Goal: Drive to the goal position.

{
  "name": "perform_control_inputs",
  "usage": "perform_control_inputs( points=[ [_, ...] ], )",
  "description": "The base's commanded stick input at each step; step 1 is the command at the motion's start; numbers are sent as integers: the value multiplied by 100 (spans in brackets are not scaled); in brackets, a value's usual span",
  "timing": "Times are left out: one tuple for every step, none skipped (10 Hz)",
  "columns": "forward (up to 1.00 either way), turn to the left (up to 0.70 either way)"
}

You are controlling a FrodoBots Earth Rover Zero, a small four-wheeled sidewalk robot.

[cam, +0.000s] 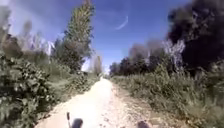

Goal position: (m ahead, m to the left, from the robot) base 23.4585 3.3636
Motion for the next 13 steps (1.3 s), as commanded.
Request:
perform_control_inputs(
  points=[
    [70, 0],
    [70, 0],
    [70, 0],
    [70, 0],
    [70, 0],
    [70, 0],
    [70, 0],
    [70, 0],
    [70, 0],
    [70, 0],
    [70, 0],
    [70, 0],
    [70, 0]
  ],
)
